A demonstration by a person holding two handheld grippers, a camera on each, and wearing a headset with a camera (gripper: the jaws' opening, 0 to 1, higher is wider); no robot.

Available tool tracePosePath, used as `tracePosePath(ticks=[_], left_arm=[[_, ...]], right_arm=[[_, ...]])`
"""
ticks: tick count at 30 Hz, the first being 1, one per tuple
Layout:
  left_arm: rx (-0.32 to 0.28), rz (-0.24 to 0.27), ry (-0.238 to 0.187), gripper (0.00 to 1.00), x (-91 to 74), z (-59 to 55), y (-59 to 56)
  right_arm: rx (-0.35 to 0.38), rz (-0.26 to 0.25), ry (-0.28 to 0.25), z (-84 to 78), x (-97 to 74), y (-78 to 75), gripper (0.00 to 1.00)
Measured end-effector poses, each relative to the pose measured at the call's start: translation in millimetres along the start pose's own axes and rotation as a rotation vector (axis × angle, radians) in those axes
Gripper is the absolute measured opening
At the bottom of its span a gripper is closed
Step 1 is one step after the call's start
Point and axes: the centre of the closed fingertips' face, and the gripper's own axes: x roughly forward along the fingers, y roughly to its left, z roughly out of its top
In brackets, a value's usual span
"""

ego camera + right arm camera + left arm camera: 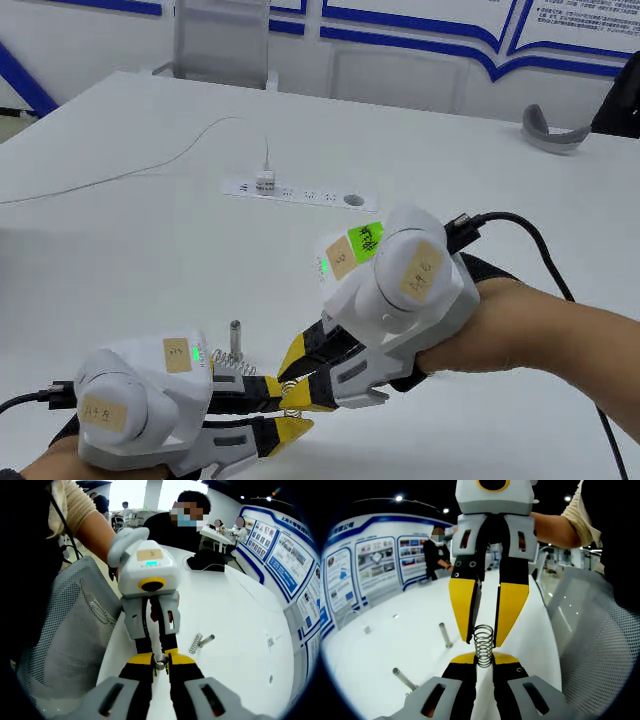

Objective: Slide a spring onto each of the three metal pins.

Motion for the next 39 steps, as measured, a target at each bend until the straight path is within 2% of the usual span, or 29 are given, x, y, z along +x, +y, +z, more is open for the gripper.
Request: tracePosePath(ticks=[6,26,39], left_arm=[[0.003,0.000,0.003,0.11,-0.5,-0.8,0.4],[0.013,-0.007,0.006,0.11,1.6,1.3,-1.5],[-0.001,0.017,-0.004,0.16,-4.2,0.5,4.5]], right_arm=[[0.015,-0.006,0.001,-2.8,0.1,-0.6,0.15],[0.078,-0.022,-0.023,-10.4,3.4,-1.0,0.12],[0.136,-0.054,-0.053,-14.1,-3.9,-9.0,0.12]])
